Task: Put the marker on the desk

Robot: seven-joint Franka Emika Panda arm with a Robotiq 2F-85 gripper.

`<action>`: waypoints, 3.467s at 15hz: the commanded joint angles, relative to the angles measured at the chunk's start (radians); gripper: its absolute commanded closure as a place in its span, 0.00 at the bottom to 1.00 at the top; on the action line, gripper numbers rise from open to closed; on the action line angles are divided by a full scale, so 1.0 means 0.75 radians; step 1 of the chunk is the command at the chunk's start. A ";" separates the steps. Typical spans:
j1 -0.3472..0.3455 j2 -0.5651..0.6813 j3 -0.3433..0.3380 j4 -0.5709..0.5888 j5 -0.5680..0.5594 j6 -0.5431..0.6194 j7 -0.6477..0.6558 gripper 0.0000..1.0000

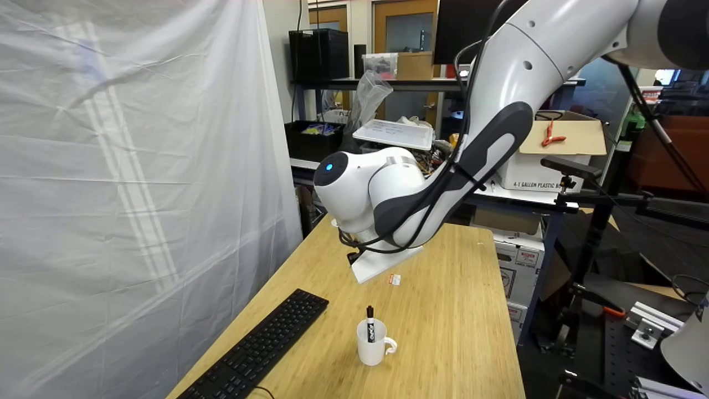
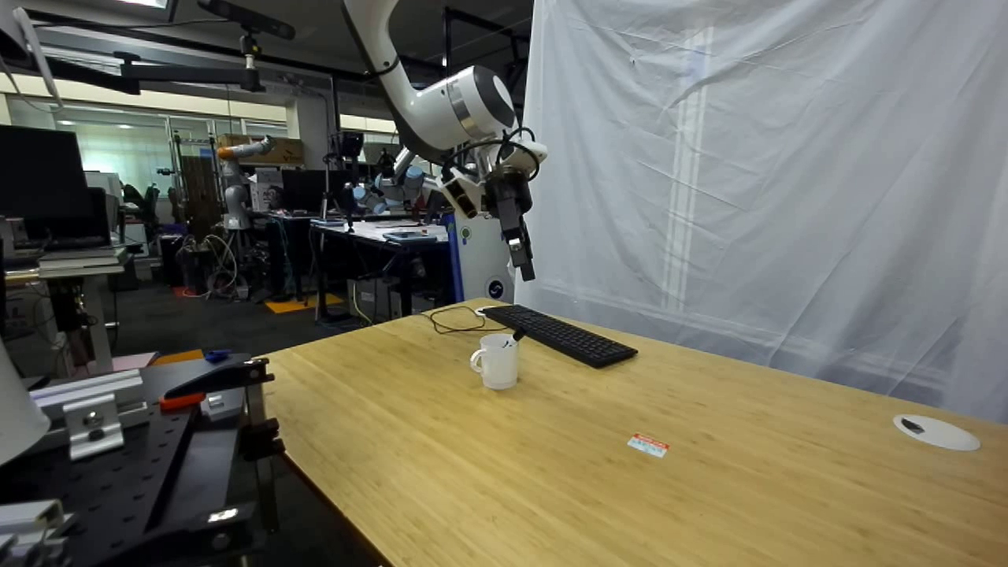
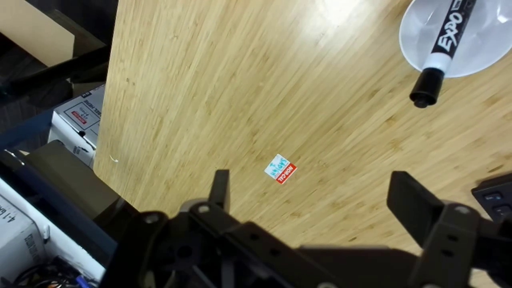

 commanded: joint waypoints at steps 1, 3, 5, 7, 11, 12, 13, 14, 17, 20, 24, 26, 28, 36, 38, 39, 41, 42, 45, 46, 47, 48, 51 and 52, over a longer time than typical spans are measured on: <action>-0.015 0.002 0.018 0.005 -0.009 -0.007 0.006 0.00; -0.015 0.002 0.018 0.005 -0.009 -0.007 0.006 0.00; -0.015 0.002 0.018 0.005 -0.009 -0.007 0.006 0.00; -0.015 0.002 0.018 0.005 -0.009 -0.007 0.006 0.00; -0.015 0.002 0.018 0.005 -0.009 -0.007 0.007 0.00; -0.015 0.002 0.018 0.005 -0.009 -0.007 0.007 0.00; -0.015 0.002 0.018 0.005 -0.009 -0.007 0.007 0.00; -0.015 0.002 0.018 0.005 -0.009 -0.007 0.007 0.00; -0.015 0.016 0.016 0.019 -0.005 -0.004 0.019 0.00; -0.011 0.084 0.003 0.081 0.009 -0.005 0.092 0.00; -0.002 0.201 -0.017 0.205 0.016 -0.010 0.198 0.00; 0.002 0.256 -0.025 0.265 0.017 -0.020 0.223 0.00; 0.004 0.302 -0.030 0.318 0.024 -0.027 0.240 0.00; 0.010 0.386 -0.036 0.400 0.035 0.006 0.296 0.00; 0.005 0.400 -0.024 0.388 0.057 0.024 0.293 0.00; 0.004 0.406 -0.018 0.378 0.070 0.037 0.290 0.00; 0.013 0.425 -0.011 0.377 0.091 0.045 0.288 0.00; 0.018 0.437 -0.008 0.383 0.101 0.048 0.285 0.00; 0.037 0.450 -0.005 0.390 0.125 0.053 0.285 0.00; 0.040 0.455 -0.005 0.393 0.131 0.056 0.285 0.00; 0.042 0.457 -0.004 0.394 0.138 0.056 0.284 0.00; 0.042 0.458 -0.003 0.394 0.145 0.057 0.283 0.00; 0.043 0.462 -0.004 0.393 0.160 0.061 0.279 0.00; 0.043 0.461 -0.005 0.387 0.158 0.067 0.277 0.00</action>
